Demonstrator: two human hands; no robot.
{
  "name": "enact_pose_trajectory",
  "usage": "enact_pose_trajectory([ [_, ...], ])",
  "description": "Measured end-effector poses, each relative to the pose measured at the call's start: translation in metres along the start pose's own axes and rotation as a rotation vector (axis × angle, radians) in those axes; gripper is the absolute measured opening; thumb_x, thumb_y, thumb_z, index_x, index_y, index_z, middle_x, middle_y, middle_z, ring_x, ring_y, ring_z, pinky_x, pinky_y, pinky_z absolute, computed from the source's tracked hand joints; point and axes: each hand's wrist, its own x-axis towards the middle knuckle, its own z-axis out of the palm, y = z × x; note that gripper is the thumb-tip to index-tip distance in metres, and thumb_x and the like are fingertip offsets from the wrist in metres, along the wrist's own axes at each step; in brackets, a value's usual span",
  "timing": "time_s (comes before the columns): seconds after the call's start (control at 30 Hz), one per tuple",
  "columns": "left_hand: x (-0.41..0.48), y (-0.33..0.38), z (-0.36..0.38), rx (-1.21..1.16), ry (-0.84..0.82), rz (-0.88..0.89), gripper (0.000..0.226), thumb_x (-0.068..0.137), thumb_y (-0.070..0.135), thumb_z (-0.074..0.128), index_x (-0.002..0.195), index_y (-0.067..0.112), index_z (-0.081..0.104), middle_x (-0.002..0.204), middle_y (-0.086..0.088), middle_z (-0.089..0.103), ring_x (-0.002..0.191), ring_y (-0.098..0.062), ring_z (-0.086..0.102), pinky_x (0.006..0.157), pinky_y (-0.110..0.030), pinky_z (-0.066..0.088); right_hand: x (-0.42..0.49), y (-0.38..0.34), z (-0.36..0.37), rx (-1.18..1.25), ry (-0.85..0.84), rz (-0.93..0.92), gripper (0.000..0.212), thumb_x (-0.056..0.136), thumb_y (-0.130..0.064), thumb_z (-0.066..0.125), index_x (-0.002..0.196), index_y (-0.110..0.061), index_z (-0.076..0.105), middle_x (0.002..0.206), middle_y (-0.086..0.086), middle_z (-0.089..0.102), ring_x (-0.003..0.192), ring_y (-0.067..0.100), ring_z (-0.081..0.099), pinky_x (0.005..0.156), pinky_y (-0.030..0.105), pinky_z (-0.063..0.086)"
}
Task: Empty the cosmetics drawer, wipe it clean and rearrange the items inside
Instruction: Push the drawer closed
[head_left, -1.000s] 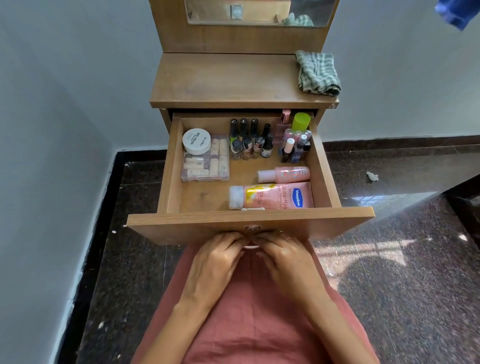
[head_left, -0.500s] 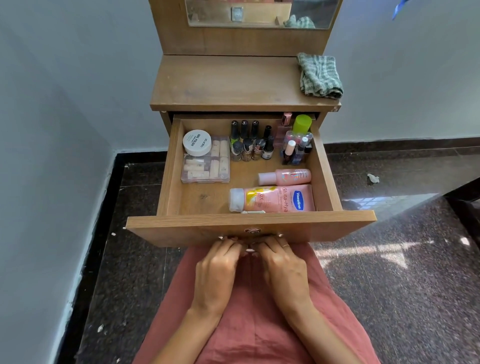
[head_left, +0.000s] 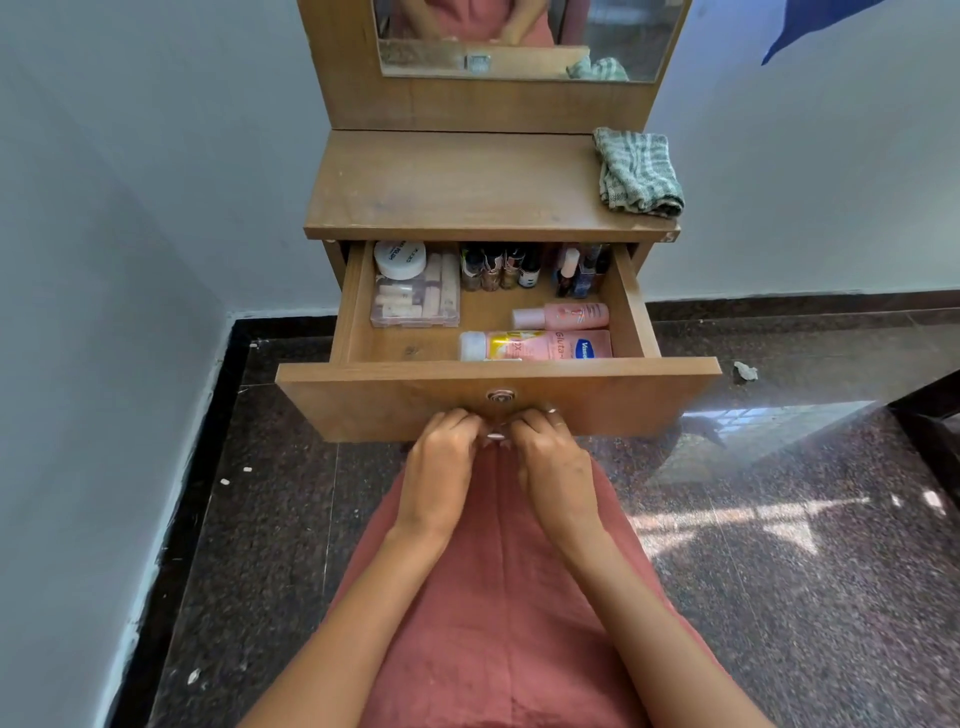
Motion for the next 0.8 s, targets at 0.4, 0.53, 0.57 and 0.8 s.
enact_pose_trajectory([
  [0.4, 0.071, -0.006, 0.007, -0.008, 0.041, -0.005, 0.007, 0.081, -0.001, 0.060, 0.081, 0.001, 0.066, 0.088, -0.011, 0.066, 0.089, -0.026, 0.058, 0.071, -0.035, 0.045, 0.063, 0.011, 0.023, 0.149, -0.001, 0.013, 0.015, 0.072, 0.011, 0.061, 0.077, -0.003, 0.062, 0.087, 0.011, 0.063, 0.085, 0.031, 0.062, 0.047, 0.032, 0.050],
  [0.53, 0.093, -0.012, 0.012, -0.010, 0.048, -0.016, 0.009, 0.081, -0.002, 0.059, 0.083, 0.001, 0.067, 0.090, -0.012, 0.067, 0.090, -0.026, 0.059, 0.074, -0.037, 0.046, 0.083, 0.015, 0.027, 0.179, -0.037, 0.031, 0.008, 0.085, 0.002, 0.053, 0.084, 0.001, 0.061, 0.099, 0.013, 0.062, 0.099, 0.031, 0.056, 0.061, 0.038, 0.051],
  [0.57, 0.099, -0.013, 0.013, -0.012, 0.049, -0.019, 0.009, 0.081, -0.002, 0.059, 0.083, 0.002, 0.067, 0.091, -0.012, 0.067, 0.091, -0.026, 0.058, 0.075, -0.036, 0.045, 0.088, 0.016, 0.029, 0.186, -0.050, 0.037, 0.009, 0.087, 0.000, 0.051, 0.086, 0.001, 0.060, 0.102, 0.013, 0.061, 0.102, 0.030, 0.054, 0.063, 0.038, 0.049],
  [0.8, 0.130, -0.021, 0.018, -0.067, 0.050, -0.058, 0.010, 0.080, -0.004, 0.060, 0.084, 0.001, 0.068, 0.090, -0.012, 0.066, 0.090, -0.026, 0.056, 0.072, -0.026, 0.036, 0.122, 0.021, 0.035, 0.260, -0.096, 0.085, 0.016, 0.089, -0.002, 0.046, 0.093, 0.003, 0.060, 0.107, 0.013, 0.057, 0.106, 0.028, 0.048, 0.076, 0.041, 0.044],
])
